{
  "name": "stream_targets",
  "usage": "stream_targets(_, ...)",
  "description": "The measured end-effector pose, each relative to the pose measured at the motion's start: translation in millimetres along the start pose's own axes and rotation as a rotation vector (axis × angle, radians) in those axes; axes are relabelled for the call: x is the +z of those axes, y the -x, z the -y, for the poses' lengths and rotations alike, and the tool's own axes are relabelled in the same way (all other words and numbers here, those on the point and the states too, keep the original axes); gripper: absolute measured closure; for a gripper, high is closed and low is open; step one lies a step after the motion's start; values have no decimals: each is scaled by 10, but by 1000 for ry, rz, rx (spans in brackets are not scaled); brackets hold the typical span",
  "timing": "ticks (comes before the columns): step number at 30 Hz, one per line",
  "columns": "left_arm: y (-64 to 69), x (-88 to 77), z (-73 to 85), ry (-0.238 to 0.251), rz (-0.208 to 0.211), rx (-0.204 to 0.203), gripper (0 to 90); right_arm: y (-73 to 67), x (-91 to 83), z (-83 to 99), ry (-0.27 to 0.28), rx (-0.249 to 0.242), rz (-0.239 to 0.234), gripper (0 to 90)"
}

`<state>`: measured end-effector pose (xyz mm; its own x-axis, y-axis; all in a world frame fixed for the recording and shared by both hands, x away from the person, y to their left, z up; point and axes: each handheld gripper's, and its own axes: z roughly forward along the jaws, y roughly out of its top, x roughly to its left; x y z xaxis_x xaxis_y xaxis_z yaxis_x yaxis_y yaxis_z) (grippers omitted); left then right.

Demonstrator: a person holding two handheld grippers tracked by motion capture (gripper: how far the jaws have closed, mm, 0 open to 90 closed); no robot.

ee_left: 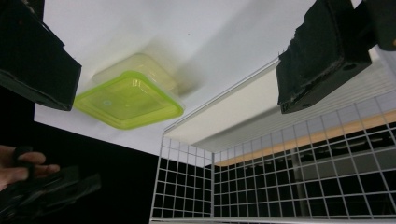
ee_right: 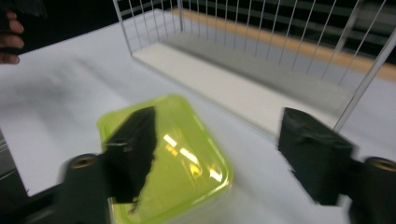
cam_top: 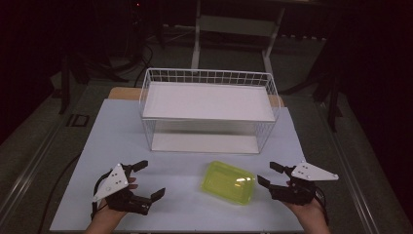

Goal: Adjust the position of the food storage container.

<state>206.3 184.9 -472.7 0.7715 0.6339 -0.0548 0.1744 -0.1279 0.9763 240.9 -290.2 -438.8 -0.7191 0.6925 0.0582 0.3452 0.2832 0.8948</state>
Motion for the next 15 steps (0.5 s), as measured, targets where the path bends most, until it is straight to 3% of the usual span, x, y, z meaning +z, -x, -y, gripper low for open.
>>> stream_targets(3, 8, 10, 6, -5, 6, -3, 4, 36, 48, 54, -28, 24, -12, 417)
stream_targets(4, 14, 16, 11, -7, 10, -1, 4, 54, 84, 103, -58, 21, -5, 491)
stream_targets(7, 16, 18, 12, -5, 13, -3, 4, 59, 107, 166, -82, 29, 21, 599)
stream_targets(9, 13, 20, 15, -5, 12, -5, 4, 68, 111, 180, -85, 39, 18, 608)
stream_targets(10, 12, 26, 19, -8, 12, -9, 4, 80, 125, 210, -102, 53, 21, 671)
stream_targets(15, 20, 37, 24, -18, 10, -3, 4, 90, 170, 286, -145, 51, 22, 736)
